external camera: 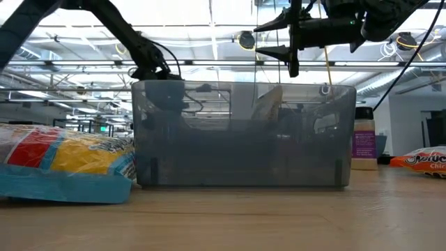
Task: Pick & Place Food Item
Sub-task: Put the blue spoon into the white bin
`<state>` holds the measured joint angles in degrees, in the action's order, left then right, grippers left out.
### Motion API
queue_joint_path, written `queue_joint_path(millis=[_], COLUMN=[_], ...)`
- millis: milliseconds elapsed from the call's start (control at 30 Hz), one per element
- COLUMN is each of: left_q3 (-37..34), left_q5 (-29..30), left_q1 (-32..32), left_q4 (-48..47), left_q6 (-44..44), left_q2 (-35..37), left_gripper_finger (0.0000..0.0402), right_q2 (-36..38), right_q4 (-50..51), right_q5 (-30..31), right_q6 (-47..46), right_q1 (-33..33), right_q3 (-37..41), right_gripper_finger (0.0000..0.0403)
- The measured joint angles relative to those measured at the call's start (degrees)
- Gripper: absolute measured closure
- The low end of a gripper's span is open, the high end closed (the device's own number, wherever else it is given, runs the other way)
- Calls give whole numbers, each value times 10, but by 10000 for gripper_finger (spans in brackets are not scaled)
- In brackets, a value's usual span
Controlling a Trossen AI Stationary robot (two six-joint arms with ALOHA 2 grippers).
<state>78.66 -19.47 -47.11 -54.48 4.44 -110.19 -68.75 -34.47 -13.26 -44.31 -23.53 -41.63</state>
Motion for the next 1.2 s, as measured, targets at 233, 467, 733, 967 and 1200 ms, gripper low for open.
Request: queue_joint_path(millis=[233, 467, 733, 967, 1200], left_q3=[12, 12, 12, 13, 13], left_q5=[16, -5, 16, 5, 0], left_q1=[0, 9, 19, 19, 25], left_q4=[-28, -24, -23, -29, -25], left_q6=[-39, -67, -78, -74, -74], left_q2=[-22, -21, -22, -46, -50], left_gripper_finger=[234, 234, 234, 234, 235], right_q2=[0, 0, 0, 0, 0], right_q4=[0, 0, 0, 0, 0], right_q5=[0, 0, 0, -1, -3], right_q6=[0, 2, 2, 2, 1], right_q1=[0, 0, 0, 0, 0], right_q3=[0, 0, 0, 0, -1], right_gripper_finger=[199, 202, 202, 202, 202])
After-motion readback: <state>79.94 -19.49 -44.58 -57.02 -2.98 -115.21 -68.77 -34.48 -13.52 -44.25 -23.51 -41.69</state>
